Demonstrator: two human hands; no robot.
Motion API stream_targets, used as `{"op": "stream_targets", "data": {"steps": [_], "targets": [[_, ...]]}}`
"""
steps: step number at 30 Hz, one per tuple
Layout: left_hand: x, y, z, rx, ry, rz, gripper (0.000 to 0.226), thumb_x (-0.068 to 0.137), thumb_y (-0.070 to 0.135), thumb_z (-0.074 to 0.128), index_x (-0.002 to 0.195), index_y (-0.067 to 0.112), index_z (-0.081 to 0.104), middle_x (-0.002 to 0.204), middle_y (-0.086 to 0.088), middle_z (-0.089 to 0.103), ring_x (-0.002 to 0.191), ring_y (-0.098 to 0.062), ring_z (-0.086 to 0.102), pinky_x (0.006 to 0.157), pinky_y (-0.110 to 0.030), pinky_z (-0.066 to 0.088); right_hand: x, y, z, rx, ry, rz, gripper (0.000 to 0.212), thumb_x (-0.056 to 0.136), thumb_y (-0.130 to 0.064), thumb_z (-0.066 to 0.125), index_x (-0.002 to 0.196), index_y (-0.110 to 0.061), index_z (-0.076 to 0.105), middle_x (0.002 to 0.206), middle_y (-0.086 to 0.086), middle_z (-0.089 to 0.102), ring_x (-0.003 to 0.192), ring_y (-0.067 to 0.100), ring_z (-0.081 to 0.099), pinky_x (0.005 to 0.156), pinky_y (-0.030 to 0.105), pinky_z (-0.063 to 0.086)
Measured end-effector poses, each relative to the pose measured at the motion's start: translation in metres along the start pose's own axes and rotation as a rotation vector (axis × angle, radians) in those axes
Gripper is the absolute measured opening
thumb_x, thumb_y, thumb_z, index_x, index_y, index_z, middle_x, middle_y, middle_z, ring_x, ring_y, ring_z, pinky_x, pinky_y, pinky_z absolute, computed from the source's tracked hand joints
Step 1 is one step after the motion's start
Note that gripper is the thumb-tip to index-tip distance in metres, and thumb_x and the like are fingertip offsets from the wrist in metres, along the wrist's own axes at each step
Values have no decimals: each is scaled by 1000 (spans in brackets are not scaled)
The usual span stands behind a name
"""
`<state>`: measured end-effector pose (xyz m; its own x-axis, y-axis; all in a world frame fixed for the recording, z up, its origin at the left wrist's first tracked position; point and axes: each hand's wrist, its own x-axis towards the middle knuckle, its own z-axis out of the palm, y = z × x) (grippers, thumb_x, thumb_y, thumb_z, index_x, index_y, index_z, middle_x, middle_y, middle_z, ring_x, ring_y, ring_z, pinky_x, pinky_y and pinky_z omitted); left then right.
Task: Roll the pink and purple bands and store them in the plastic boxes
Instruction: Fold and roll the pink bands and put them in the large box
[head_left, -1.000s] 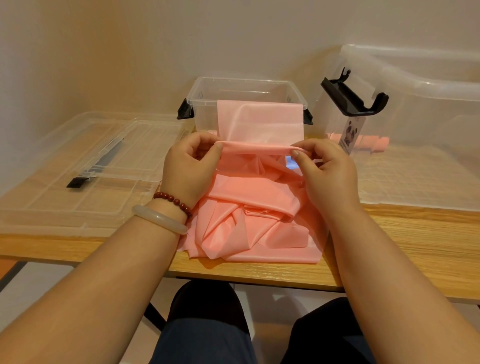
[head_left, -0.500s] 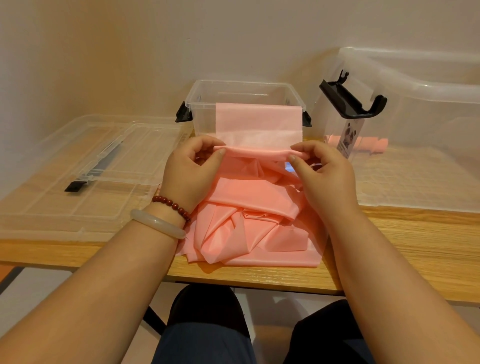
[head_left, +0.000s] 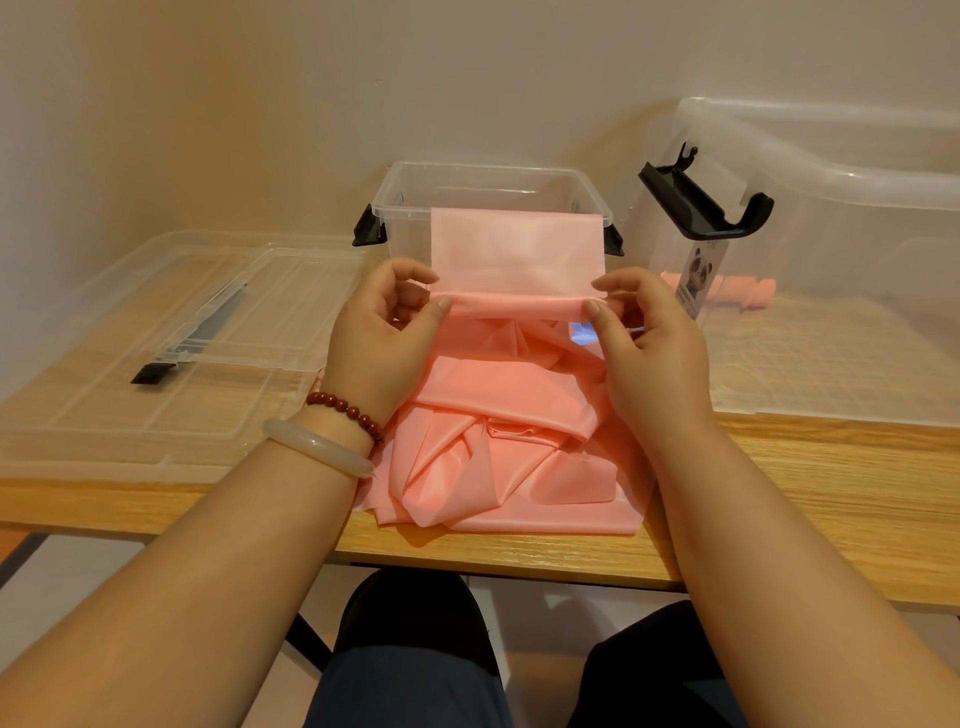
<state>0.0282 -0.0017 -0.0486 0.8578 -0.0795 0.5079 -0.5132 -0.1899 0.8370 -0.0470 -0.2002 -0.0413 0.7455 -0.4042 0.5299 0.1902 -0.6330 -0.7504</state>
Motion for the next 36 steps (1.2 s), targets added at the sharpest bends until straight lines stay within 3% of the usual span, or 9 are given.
{"op": "stream_targets", "data": {"steps": [3, 6, 11, 15, 19, 27, 30, 33, 36], "targets": [[-1, 3, -1, -1, -17, 6, 22, 89, 14, 62, 88, 36, 63, 90, 3, 66, 86, -14, 63, 80, -29, 53, 0, -1, 0, 25, -8, 18, 13, 95, -20, 60, 93, -33, 59, 84, -13, 60, 78, 1, 55, 62, 11, 41], [-2, 5, -1, -3, -28, -15, 28, 91, 6, 59, 91, 33, 67, 91, 14, 66, 85, -6, 62, 82, -24, 51, 1, -1, 1, -8, 2, -3, 13, 96, -21, 58, 92, -32, 63, 91, -13, 62, 87, 6, 56, 72, 15, 44], [-1, 3, 0, 39, -27, -23, 23, 89, 5, 61, 97, 26, 67, 91, 8, 66, 90, -15, 64, 79, -16, 51, 1, 3, 1, -62, -38, -28, 18, 92, -17, 65, 108, -25, 67, 105, -7, 59, 86, -2, 53, 73, 3, 39], [1, -3, 0, 47, -16, 5, 14, 92, 13, 60, 97, 23, 68, 95, -1, 69, 92, -16, 65, 83, -24, 52, 2, 4, 3, -62, -20, -51, 12, 94, -19, 63, 99, -29, 67, 105, -5, 57, 86, -3, 50, 77, 2, 36], [3, -5, 0, 106, 15, 67, 12, 91, 14, 60, 89, 10, 71, 99, 0, 61, 88, -3, 57, 78, -9, 44, 2, 0, 3, -15, 15, -53, 10, 93, -18, 64, 91, -28, 65, 106, -6, 49, 89, -11, 48, 76, -1, 34], [1, -2, 0, 16, 39, 18, 16, 91, 15, 62, 92, 31, 61, 86, 1, 67, 82, -13, 64, 75, -24, 50, 2, -4, 2, 111, 20, 47, 12, 93, -18, 63, 89, -28, 59, 81, -5, 64, 74, 8, 58, 63, 17, 44], [0, 1, -1, 13, 38, 7, 19, 91, 13, 62, 91, 31, 60, 83, 3, 66, 81, -12, 65, 74, -23, 50, 3, -4, 2, 121, 20, 62, 9, 93, -18, 63, 88, -26, 64, 83, -8, 65, 76, 5, 57, 65, 16, 45], [-1, 3, -1, 5, 36, -17, 13, 90, 11, 63, 92, 23, 66, 83, 5, 67, 74, 2, 59, 72, -13, 47, 5, -1, 1, 110, -1, 62, 11, 88, -23, 71, 95, -29, 66, 89, -13, 64, 78, -1, 57, 68, 13, 46], [-1, 4, -1, -6, 24, -66, 16, 87, 9, 65, 91, 24, 67, 87, 4, 68, 79, -1, 62, 74, -13, 48, 5, 3, 1, 60, -12, 48, 20, 86, -21, 73, 102, -31, 66, 99, -7, 65, 86, 7, 59, 79, 24, 51]]}}
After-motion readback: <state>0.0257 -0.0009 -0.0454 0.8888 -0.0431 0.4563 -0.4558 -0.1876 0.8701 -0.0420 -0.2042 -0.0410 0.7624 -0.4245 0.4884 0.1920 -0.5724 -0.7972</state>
